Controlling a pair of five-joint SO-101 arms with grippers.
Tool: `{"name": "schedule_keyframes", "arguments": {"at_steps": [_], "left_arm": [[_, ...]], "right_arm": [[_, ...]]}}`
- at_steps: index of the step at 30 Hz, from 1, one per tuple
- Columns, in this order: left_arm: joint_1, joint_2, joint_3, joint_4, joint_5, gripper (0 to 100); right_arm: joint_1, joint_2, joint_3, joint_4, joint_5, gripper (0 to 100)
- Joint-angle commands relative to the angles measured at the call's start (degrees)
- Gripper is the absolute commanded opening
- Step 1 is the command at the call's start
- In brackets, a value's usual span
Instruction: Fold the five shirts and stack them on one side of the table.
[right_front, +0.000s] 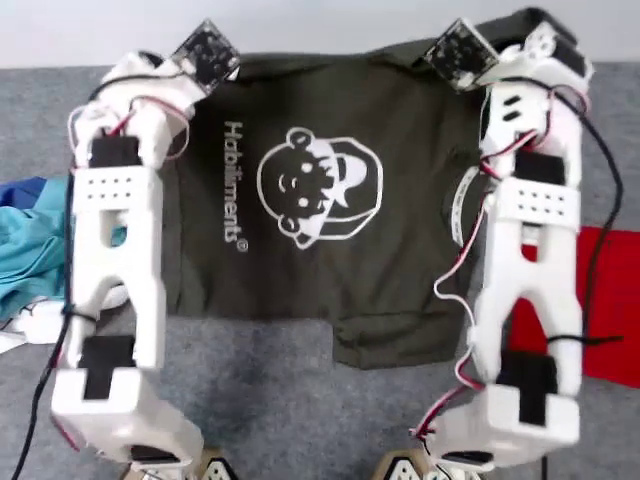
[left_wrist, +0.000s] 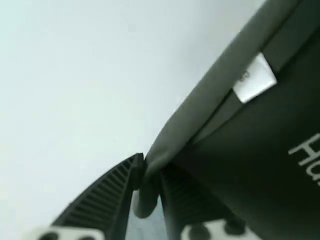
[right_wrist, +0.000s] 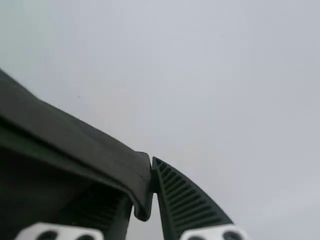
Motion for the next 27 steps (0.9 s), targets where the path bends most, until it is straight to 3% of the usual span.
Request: {"name": "schedule_keyframes", "arguments": {"at_steps": [1,9,14,19,27], "left_arm": [[0.26,3.96,-10.86,-1.49,-2.46,1],[0.26,8.0,-18.77,8.26,-6.95,1],[-0.7,8.09,-18.95,7.91,-7.38,1],[-1.58,8.09,-18.86,2.02,-7.3,1],[-2.99,8.0,-18.77,2.29,-7.21,1]], "right_arm": [[-0.75,3.38,-10.73,-1.71,1.41,1.0],[-1.98,10.86,-19.08,-1.19,2.99,1.0],[-3.56,13.76,-22.68,-1.71,3.6,1.0],[-4.62,17.63,-31.03,-1.71,3.6,1.0],[-6.9,23.43,-43.08,-1.45,3.69,1.0]]}}
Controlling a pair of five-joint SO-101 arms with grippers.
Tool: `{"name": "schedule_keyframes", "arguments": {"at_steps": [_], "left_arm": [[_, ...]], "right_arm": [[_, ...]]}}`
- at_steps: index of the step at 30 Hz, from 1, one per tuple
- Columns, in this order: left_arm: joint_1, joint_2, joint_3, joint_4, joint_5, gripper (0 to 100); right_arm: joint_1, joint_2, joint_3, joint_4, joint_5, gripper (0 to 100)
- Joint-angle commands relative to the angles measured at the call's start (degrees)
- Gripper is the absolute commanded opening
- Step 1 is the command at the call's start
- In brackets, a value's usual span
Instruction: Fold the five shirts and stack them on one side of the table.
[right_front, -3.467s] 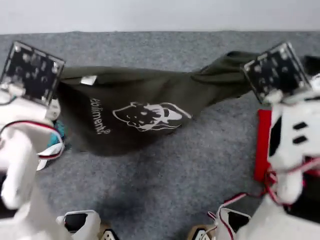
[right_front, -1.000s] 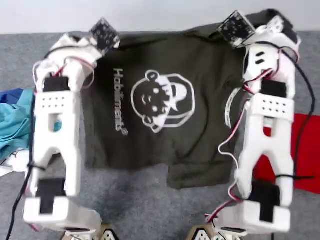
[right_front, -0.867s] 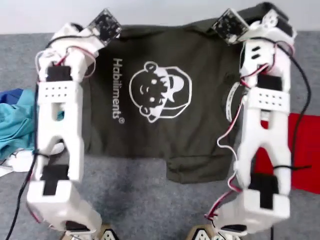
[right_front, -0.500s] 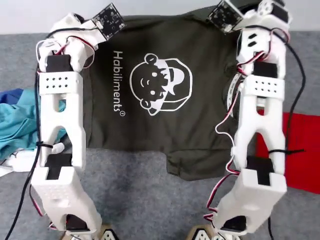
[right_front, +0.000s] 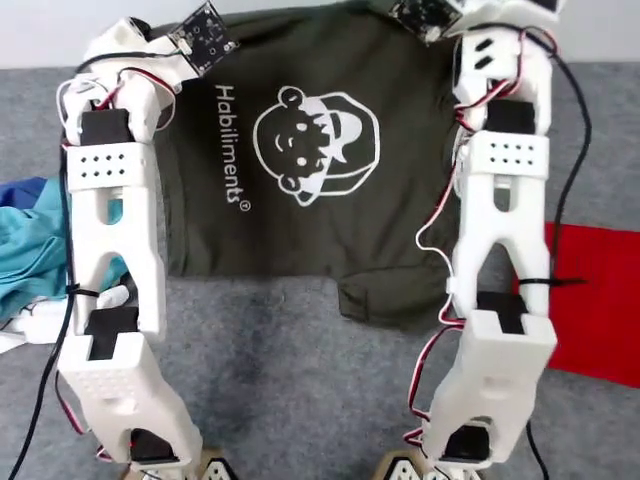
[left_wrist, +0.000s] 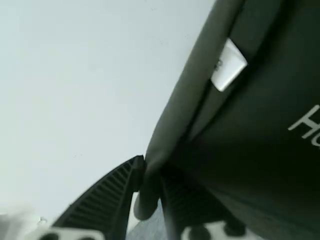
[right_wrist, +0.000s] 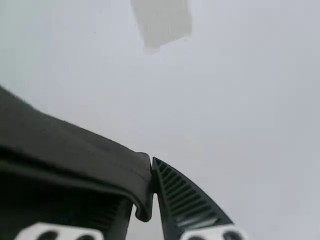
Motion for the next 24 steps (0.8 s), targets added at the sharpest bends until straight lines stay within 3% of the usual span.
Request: {"name": "schedule_keyframes", "arguments": {"at_steps": [1,9,24], "left_arm": [[-0.7,-0.53,-3.03,-1.76,-0.62,1],[-0.44,-0.7,-3.03,3.34,-0.53,1],[0.62,-0.35,-2.95,31.12,-0.7,1]], "right_arm": [[-0.84,0.48,-6.33,-1.1,0.62,1.0],[-0.31,1.45,-6.51,3.74,2.11,0.9],[3.82,-3.38,-6.77,56.92,1.85,0.9]]}}
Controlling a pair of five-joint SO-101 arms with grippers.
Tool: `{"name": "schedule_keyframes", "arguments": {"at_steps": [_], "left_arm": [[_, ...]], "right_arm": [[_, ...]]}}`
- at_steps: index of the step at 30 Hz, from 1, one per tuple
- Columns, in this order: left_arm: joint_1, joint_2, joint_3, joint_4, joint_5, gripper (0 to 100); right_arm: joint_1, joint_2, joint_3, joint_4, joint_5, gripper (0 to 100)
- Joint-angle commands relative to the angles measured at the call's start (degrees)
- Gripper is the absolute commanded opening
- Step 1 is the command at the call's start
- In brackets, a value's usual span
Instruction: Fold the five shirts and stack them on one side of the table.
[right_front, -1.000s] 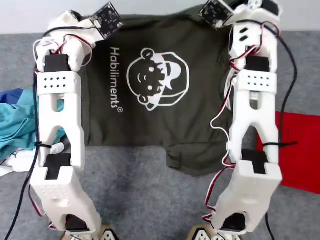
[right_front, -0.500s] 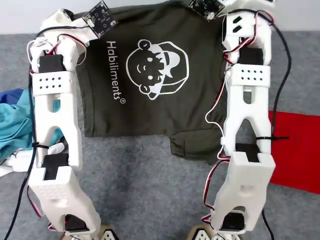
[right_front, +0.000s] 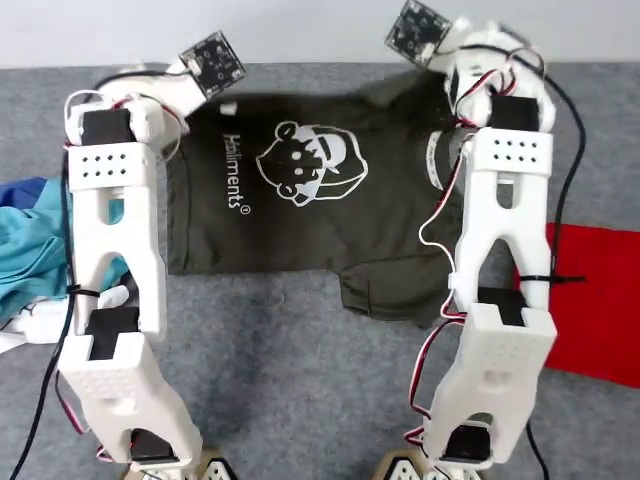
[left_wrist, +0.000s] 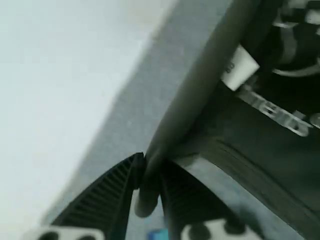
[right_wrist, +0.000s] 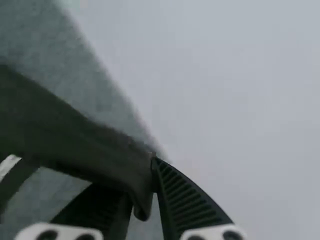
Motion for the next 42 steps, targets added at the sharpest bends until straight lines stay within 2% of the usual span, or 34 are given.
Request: {"name": "schedule_keyframes", "arguments": {"at_steps": [1,5,11,16,31,34,39,42], "left_arm": [[0.18,-0.35,-2.86,6.68,-0.44,1],[0.18,-0.35,0.75,10.2,-0.44,2],[0.0,-0.44,9.01,10.64,-0.53,2],[0.18,-0.44,14.11,10.64,-0.53,2],[-0.26,-0.35,19.12,10.2,-0.35,2],[-0.35,-0.53,19.12,10.55,0.09,6],[-0.35,-2.29,16.84,11.25,9.85,18],[-0.09,-4.84,15.08,13.01,11.25,19]], "right_arm": [[2.33,-5.23,-3.69,11.65,0.26,0.9],[2.95,-5.93,-3.69,23.08,0.26,0.9],[2.68,-6.11,-3.69,41.36,0.26,0.9],[2.95,-5.93,-3.34,50.24,0.26,0.9],[3.03,-8.22,11.6,50.68,-1.85,1.0],[2.95,-10.86,14.42,50.68,-1.85,2.1],[4.7,-16.66,15.91,50.51,-3.34,21.0],[5.14,-20.26,15.91,50.51,-6.77,30.1]]}}
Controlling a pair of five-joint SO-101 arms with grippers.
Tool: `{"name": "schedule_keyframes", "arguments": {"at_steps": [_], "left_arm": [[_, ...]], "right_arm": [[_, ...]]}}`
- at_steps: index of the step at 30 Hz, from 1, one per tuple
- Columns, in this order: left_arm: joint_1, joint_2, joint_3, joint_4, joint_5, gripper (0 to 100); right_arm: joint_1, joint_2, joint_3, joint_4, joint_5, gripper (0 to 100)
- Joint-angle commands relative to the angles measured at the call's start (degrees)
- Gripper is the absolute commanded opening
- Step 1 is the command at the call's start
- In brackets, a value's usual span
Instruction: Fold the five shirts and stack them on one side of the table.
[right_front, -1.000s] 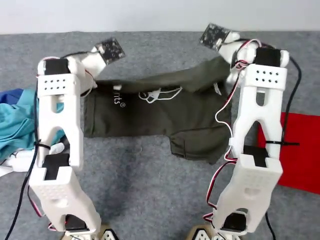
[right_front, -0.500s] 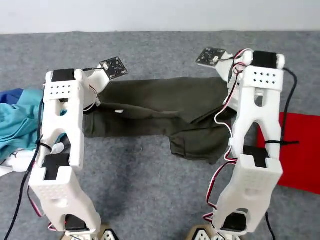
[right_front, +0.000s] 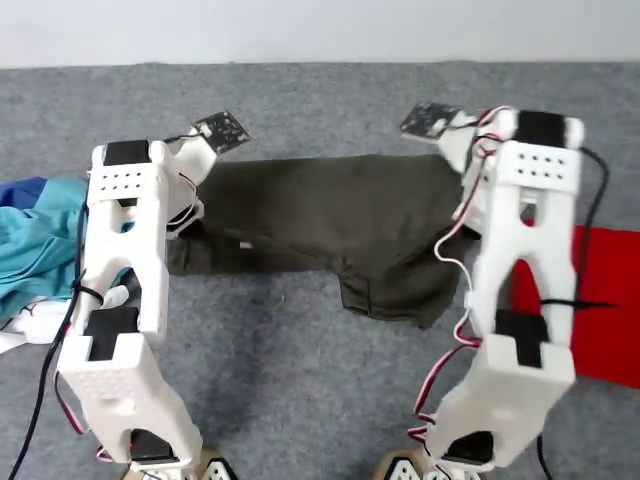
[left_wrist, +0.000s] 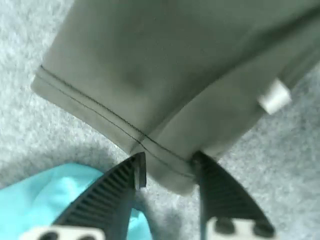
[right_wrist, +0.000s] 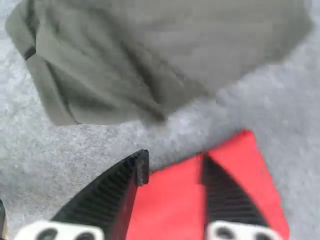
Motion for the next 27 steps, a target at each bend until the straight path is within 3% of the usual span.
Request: {"name": "schedule_keyframes", "arguments": {"at_steps": [1,5,8,11,15,20,27], "left_arm": [[0.09,-5.89,-4.09,2.2,2.02,19],[-0.09,-9.32,-4.53,1.58,3.08,19],[-0.18,-9.93,-4.44,-1.85,10.02,19],[0.18,-9.14,-3.3,-6.86,16.0,14],[2.64,-4.04,-3.21,-8.88,18.73,3],[10.64,-1.05,-4.26,-2.81,18.73,2],[23.65,-1.05,-6.73,-0.53,18.73,2]], "right_arm": [[0.84,-7.16,-0.44,2.24,-3.25,30.7],[0.84,-9.36,-0.53,2.15,-3.78,30.7],[1.71,-9.36,-0.53,1.71,-5.8,27.8],[1.89,-9.1,-0.26,0.13,-9.41,18.1],[2.15,-7.52,-0.26,-0.31,-10.2,1.2],[6.02,-8.84,-0.26,2.33,-11.87,0.8],[18.42,-14.46,-0.26,2.24,-18.2,0.9]]}}
